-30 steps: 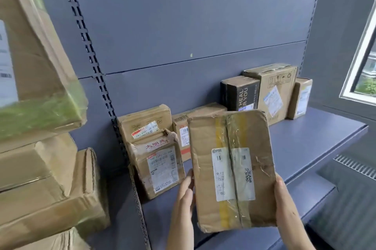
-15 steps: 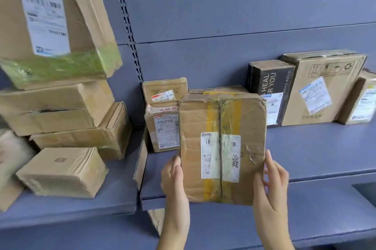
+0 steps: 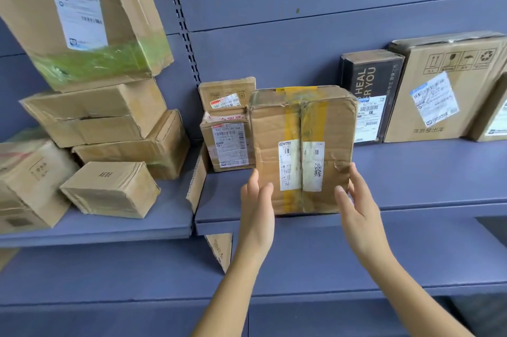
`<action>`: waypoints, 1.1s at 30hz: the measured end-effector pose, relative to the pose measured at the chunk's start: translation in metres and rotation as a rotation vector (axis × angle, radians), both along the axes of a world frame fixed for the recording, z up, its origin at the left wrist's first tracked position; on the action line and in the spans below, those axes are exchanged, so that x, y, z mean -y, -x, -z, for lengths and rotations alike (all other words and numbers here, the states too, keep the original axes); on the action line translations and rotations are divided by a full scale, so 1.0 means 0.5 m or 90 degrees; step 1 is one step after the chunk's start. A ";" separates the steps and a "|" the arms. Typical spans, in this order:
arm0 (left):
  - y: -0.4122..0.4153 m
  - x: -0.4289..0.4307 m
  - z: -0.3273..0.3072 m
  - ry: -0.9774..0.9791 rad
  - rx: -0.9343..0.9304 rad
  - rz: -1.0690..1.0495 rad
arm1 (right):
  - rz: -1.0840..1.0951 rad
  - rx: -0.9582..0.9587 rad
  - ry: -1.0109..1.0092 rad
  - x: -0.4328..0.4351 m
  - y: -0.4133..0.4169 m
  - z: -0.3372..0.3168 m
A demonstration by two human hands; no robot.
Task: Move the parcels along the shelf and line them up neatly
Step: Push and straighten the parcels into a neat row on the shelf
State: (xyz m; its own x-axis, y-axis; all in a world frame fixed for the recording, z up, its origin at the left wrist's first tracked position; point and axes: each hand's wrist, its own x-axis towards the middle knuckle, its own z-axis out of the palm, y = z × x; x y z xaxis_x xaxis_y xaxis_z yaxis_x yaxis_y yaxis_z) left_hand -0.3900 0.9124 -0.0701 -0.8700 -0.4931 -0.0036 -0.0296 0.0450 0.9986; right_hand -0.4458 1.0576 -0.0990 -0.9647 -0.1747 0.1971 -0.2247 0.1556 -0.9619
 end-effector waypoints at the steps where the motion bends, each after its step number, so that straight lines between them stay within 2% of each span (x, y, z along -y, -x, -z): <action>1: 0.006 0.005 -0.002 0.006 0.004 -0.001 | 0.002 -0.008 -0.005 0.008 0.002 0.004; 5: 0.035 0.025 -0.002 0.088 0.029 -0.017 | -0.012 -0.040 -0.059 0.040 0.030 0.019; 11: 0.082 0.041 -0.002 0.126 0.065 0.019 | -0.014 -0.029 -0.105 0.044 0.096 0.007; 26: 0.170 0.065 -0.017 0.168 0.115 0.066 | -0.064 0.061 -0.127 0.061 0.198 -0.019; 33: 0.194 0.082 -0.010 0.157 0.118 0.059 | -0.050 0.039 -0.158 0.075 0.215 -0.012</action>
State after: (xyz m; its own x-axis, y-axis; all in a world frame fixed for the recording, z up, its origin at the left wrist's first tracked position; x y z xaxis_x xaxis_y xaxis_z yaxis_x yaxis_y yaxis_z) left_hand -0.4871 0.8716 -0.0649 -0.9066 -0.4182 -0.0568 -0.1948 0.2952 0.9354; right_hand -0.5535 1.0199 -0.0928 -0.9548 -0.2858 0.0811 -0.1887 0.3727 -0.9086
